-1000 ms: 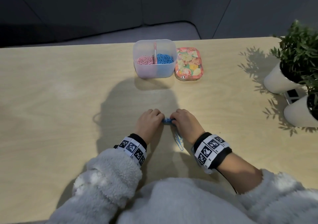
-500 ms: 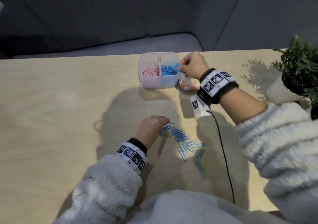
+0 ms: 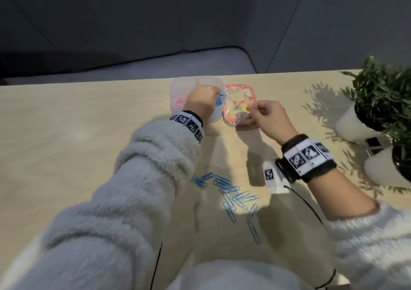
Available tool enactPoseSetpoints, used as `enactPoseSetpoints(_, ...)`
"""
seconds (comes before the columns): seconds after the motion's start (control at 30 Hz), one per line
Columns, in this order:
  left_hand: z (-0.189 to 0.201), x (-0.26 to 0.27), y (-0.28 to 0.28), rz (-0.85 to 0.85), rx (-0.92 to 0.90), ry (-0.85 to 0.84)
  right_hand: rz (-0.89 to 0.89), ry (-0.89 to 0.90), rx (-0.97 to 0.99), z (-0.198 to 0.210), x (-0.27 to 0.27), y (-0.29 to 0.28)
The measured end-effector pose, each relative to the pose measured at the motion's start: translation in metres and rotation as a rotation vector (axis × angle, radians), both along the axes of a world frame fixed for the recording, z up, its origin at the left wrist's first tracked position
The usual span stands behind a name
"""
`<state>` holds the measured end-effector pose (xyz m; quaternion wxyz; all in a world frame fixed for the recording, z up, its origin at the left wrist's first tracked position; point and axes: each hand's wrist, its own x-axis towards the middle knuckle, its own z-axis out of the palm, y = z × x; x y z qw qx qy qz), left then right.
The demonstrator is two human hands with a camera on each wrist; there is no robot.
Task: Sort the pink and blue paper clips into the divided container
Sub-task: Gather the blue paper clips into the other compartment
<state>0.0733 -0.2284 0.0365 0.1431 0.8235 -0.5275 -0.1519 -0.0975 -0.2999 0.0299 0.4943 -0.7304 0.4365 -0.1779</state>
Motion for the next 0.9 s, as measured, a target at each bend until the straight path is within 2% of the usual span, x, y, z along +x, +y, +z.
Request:
enactPoseSetpoints(0.1, -0.014, 0.0, -0.002, -0.048, 0.038, -0.021, 0.081, 0.103, -0.068, -0.021, -0.047, 0.022)
enactPoseSetpoints(0.17, -0.023, -0.001, 0.004, -0.078, -0.088, -0.042, 0.195, 0.223, -0.126, -0.03, -0.076, 0.04)
enactPoseSetpoints(0.27, -0.025, -0.009, 0.024, -0.102, -0.319, -0.09, 0.467, 0.438, -0.094, -0.04, -0.113, 0.07)
enactPoseSetpoints(0.33, -0.027, -0.022, 0.053, -0.127, -0.29, -0.077, 0.595, 0.594, -0.109, -0.05, -0.133, 0.091)
enactPoseSetpoints(0.4, -0.04, -0.034, 0.089, -0.151, -0.142, -0.028, 0.605, 0.668, -0.13, -0.057, -0.146, 0.109)
enactPoseSetpoints(0.47, -0.056, -0.038, 0.124, -0.129, 0.118, 0.049, 0.57, 0.669, -0.156, -0.063, -0.152, 0.121)
enactPoseSetpoints(0.53, -0.068, -0.039, 0.151, -0.11, 0.228, 0.084, 0.533, 0.607, -0.186, -0.069, -0.149, 0.125)
enactPoseSetpoints(0.73, -0.079, -0.063, 0.163, -0.171, 0.15, 0.188, 0.434, 0.381, -0.228, -0.085, -0.111, 0.122)
enactPoseSetpoints(0.8, -0.078, -0.072, 0.162, -0.193, 0.142, 0.192, 0.419, 0.368, -0.249, -0.084, -0.106, 0.12)
enactPoseSetpoints(0.9, -0.076, -0.078, 0.166, -0.272, 0.138, 0.061, 0.386, 0.441, -0.248, -0.076, -0.109, 0.117)
